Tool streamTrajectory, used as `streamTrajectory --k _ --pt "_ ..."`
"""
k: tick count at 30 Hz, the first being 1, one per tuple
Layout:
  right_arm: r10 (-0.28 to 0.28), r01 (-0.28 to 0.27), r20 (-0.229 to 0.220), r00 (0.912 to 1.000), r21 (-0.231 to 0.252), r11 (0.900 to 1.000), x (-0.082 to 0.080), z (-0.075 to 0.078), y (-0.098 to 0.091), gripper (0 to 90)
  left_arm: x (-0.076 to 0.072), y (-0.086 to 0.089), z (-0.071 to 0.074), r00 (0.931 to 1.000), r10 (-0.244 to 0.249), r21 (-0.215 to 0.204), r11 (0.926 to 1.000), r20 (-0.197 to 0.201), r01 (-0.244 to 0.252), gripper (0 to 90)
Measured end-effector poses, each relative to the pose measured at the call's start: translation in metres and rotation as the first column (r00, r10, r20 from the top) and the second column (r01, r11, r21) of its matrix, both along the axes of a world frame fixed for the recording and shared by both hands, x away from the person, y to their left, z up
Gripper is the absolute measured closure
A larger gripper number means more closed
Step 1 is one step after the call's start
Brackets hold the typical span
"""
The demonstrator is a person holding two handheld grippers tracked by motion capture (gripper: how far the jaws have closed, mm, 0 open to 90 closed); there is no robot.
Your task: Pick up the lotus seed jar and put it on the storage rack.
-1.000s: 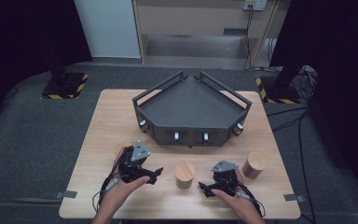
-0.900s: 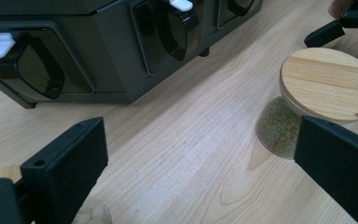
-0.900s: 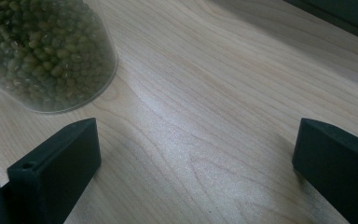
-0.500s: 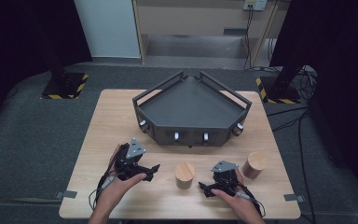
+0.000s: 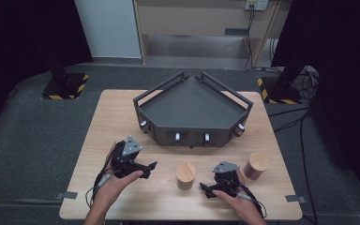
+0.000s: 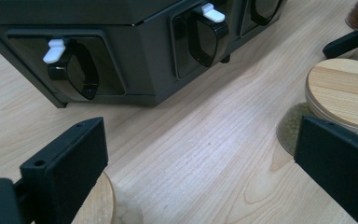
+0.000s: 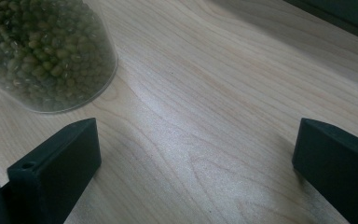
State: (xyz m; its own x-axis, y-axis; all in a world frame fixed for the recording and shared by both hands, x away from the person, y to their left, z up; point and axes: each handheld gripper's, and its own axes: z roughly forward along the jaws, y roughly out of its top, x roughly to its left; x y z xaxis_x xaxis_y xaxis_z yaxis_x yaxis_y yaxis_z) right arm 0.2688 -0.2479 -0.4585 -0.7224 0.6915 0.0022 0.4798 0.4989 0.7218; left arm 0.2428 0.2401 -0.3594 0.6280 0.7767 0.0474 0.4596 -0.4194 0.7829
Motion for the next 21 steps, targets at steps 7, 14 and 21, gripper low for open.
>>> streamTrajectory --k 7,14,21 --pt "0.000 0.000 0.000 1.0000 0.000 1.0000 0.000 0.000 0.000 1.2 0.003 0.004 0.002 0.9999 0.010 -0.001 1.0000 0.005 -0.010 1.5" --pt "0.000 0.000 0.000 1.0000 0.000 1.0000 0.000 0.000 0.000 1.2 0.005 0.007 0.004 0.9998 0.018 0.001 0.9998 0.010 -0.018 1.3" --pt "-0.002 0.002 0.000 1.0000 0.000 1.0000 0.000 0.000 0.000 1.2 0.006 0.013 0.007 0.9994 0.031 0.000 0.9995 0.016 -0.031 1.3"
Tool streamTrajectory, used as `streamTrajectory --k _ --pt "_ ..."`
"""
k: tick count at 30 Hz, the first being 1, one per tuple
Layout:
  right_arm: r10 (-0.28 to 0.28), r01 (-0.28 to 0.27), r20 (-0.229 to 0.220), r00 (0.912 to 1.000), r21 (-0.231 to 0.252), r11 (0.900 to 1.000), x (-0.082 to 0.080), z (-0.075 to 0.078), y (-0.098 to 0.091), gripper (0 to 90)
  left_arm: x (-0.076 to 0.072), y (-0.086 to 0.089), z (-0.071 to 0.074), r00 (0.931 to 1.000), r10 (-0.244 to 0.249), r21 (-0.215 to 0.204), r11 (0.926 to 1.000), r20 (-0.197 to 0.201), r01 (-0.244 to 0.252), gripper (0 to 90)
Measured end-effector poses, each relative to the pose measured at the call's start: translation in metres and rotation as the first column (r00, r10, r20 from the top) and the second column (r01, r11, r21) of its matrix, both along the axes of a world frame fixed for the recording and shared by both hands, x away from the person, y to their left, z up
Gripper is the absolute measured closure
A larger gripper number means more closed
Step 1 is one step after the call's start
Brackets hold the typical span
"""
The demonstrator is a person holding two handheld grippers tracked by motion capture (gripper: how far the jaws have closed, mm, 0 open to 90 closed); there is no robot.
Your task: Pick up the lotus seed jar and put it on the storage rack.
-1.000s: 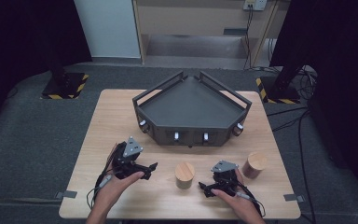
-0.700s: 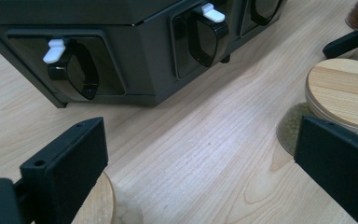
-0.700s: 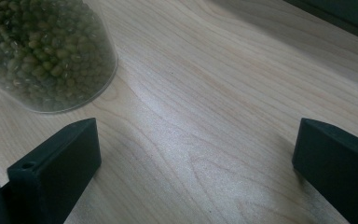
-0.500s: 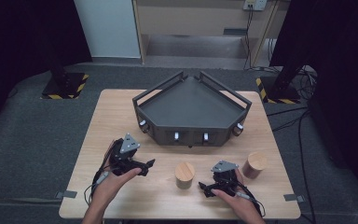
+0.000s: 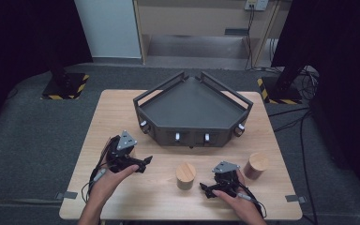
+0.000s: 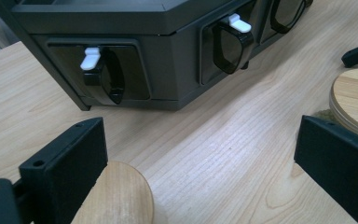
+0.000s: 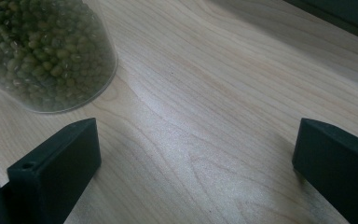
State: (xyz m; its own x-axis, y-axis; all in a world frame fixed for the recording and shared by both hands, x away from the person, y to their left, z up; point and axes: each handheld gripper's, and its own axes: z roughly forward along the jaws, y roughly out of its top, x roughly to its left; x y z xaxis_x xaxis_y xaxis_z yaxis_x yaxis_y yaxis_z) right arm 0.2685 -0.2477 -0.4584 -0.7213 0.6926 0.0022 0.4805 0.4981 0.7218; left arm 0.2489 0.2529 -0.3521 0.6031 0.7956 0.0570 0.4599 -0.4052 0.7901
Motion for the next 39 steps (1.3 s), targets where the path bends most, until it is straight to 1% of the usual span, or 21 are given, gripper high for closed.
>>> streamTrajectory --k 10,14,20,21,24,39 --pt "-0.002 0.002 0.000 1.0000 0.000 1.0000 0.000 0.000 0.000 1.2 0.001 0.005 0.000 0.9999 0.015 0.006 0.9999 0.002 -0.015 1.3" --pt "-0.003 0.003 0.000 1.0000 0.000 1.0000 0.000 0.000 0.000 1.2 0.003 0.005 0.001 0.9999 0.014 0.016 0.9998 0.001 -0.014 1.3" --pt "-0.003 0.003 0.000 1.0000 0.000 1.0000 0.000 0.000 0.000 1.2 0.003 0.007 0.000 0.9998 0.016 0.023 0.9996 0.014 -0.017 1.2" --pt "-0.003 0.003 0.000 1.0000 0.000 1.0000 -0.001 0.000 0.000 1.2 0.003 0.010 -0.001 0.9997 0.016 0.018 0.9997 0.021 -0.016 1.2" --pt "-0.003 0.003 0.000 1.0000 0.000 1.0000 -0.001 0.000 0.000 1.2 0.003 0.011 -0.002 0.9995 0.022 0.020 0.9996 0.022 -0.023 1.2" --pt "-0.004 0.004 0.000 1.0000 0.000 1.0000 -0.001 0.000 0.000 1.2 0.006 0.023 -0.011 0.9983 0.056 0.019 0.9982 0.013 -0.057 1.0"
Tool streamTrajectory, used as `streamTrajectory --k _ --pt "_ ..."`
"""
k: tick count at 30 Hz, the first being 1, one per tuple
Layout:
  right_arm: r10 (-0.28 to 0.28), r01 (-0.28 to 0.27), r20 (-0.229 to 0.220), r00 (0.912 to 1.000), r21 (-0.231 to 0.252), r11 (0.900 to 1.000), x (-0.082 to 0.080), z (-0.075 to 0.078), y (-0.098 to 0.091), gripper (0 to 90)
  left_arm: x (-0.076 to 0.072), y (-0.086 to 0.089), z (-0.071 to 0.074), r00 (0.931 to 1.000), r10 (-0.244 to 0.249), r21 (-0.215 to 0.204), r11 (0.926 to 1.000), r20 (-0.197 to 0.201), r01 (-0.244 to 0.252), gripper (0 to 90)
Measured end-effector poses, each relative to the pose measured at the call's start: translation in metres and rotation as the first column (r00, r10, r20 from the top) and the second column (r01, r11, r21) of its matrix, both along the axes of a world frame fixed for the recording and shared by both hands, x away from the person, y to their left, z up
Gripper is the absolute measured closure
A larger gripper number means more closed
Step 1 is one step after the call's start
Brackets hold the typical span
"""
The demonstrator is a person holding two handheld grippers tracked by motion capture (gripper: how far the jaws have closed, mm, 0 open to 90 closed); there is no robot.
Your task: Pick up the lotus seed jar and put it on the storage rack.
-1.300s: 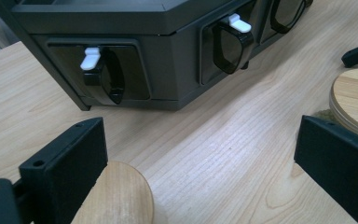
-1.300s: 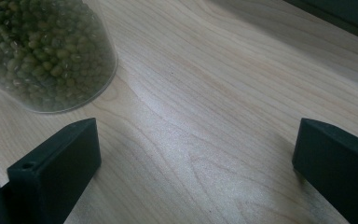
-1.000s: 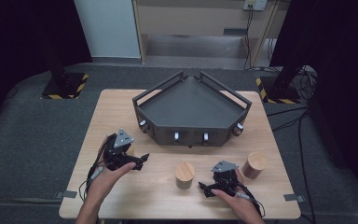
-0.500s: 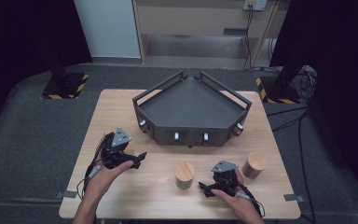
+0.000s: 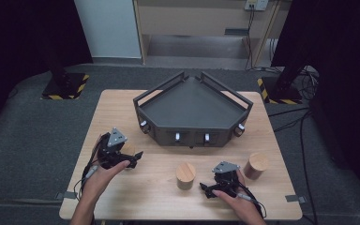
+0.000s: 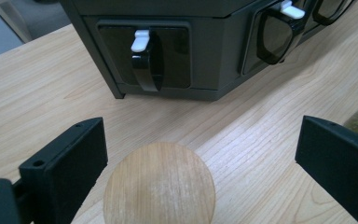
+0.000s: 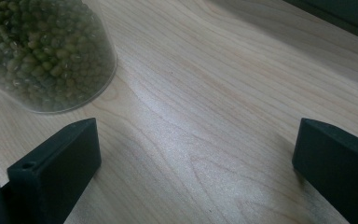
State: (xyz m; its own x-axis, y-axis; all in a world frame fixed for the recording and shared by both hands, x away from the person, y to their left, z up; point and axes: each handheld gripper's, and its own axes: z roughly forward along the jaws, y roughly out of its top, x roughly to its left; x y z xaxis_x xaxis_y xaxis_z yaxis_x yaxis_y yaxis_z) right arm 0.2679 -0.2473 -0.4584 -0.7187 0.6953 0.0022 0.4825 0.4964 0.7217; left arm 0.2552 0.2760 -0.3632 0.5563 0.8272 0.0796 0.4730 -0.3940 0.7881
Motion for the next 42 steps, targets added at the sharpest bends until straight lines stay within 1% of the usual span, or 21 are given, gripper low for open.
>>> streamTrajectory --k 3,9,11,12,17,25,28,42 --pt "0.000 0.000 0.000 1.0000 0.000 1.0000 0.000 0.000 0.000 1.2 0.001 0.001 -0.002 0.9999 0.009 0.010 0.9999 -0.005 -0.009 0.9" --pt "0.000 0.000 0.000 1.0000 0.000 1.0000 0.000 0.000 0.000 1.2 0.003 0.005 -0.006 0.9997 0.019 0.009 0.9998 -0.018 -0.019 0.9" --pt "-0.001 0.001 0.000 1.0000 0.000 1.0000 0.000 0.000 0.000 1.2 0.004 0.006 -0.008 0.9995 0.023 0.016 0.9996 -0.021 -0.022 0.9" --pt "-0.001 0.001 0.000 1.0000 0.000 1.0000 0.000 0.000 0.000 1.2 0.004 0.006 -0.010 0.9992 0.032 0.025 0.9992 -0.023 -0.031 1.1" --pt "-0.001 0.001 0.000 1.0000 0.000 1.0000 0.000 0.000 0.000 1.2 0.005 0.009 -0.016 0.9987 0.038 0.021 0.9991 -0.034 -0.037 1.2" --pt "-0.002 0.002 0.000 1.0000 0.000 1.0000 0.000 0.000 0.000 1.2 0.006 0.009 -0.022 0.9981 0.046 0.028 0.9986 -0.041 -0.045 1.2" --pt "-0.002 0.002 0.000 1.0000 0.000 1.0000 0.000 0.000 0.000 1.2 0.007 0.009 -0.024 0.9975 0.050 0.029 0.9984 -0.051 -0.049 1.2" --pt "-0.003 0.003 0.000 1.0000 0.000 1.0000 -0.001 0.000 0.000 1.2 0.008 0.013 -0.037 0.9955 0.061 0.023 0.9980 -0.073 -0.059 1.3"
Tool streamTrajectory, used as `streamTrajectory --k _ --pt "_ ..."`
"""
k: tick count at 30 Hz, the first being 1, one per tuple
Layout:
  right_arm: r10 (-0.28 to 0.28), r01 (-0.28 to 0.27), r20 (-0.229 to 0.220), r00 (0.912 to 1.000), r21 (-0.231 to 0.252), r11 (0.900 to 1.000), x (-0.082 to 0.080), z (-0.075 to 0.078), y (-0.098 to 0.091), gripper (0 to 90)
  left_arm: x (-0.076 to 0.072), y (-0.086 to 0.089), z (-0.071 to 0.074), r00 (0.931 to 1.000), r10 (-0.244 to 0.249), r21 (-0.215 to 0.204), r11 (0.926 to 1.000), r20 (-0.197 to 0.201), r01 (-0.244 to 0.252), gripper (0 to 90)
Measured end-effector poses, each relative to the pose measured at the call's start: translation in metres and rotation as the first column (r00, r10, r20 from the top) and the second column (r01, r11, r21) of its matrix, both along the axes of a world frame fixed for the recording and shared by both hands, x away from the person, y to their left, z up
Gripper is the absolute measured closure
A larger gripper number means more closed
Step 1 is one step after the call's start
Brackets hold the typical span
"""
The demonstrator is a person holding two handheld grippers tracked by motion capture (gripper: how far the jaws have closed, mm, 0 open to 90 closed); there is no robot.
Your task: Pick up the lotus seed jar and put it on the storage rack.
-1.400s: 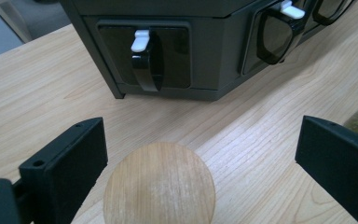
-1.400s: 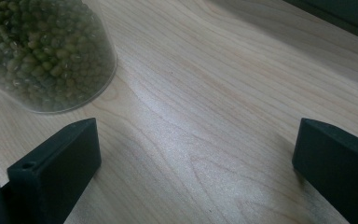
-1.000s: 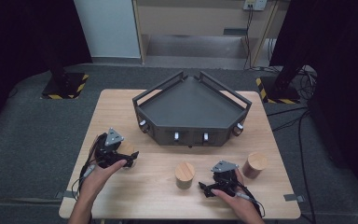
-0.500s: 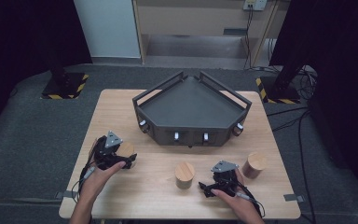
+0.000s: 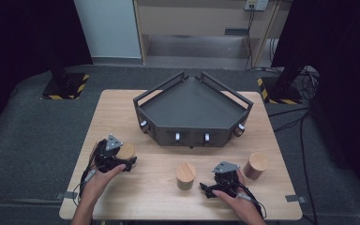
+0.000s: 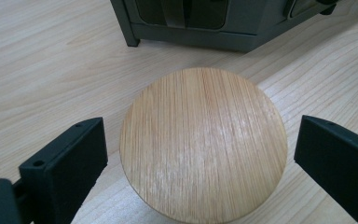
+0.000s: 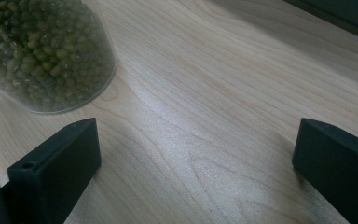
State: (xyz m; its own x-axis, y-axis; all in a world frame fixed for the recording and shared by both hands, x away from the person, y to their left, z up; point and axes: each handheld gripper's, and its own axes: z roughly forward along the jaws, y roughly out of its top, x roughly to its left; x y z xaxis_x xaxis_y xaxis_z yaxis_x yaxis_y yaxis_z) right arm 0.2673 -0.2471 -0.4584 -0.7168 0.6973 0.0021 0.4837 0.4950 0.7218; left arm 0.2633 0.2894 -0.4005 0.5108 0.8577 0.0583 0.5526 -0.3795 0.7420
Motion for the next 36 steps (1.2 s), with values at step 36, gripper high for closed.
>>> streamTrajectory --k 36 --pt "-0.002 0.002 0.000 1.0000 0.000 1.0000 0.000 0.000 0.000 1.3 0.005 0.003 -0.023 0.9986 0.017 -0.001 0.9999 -0.049 -0.017 1.3"
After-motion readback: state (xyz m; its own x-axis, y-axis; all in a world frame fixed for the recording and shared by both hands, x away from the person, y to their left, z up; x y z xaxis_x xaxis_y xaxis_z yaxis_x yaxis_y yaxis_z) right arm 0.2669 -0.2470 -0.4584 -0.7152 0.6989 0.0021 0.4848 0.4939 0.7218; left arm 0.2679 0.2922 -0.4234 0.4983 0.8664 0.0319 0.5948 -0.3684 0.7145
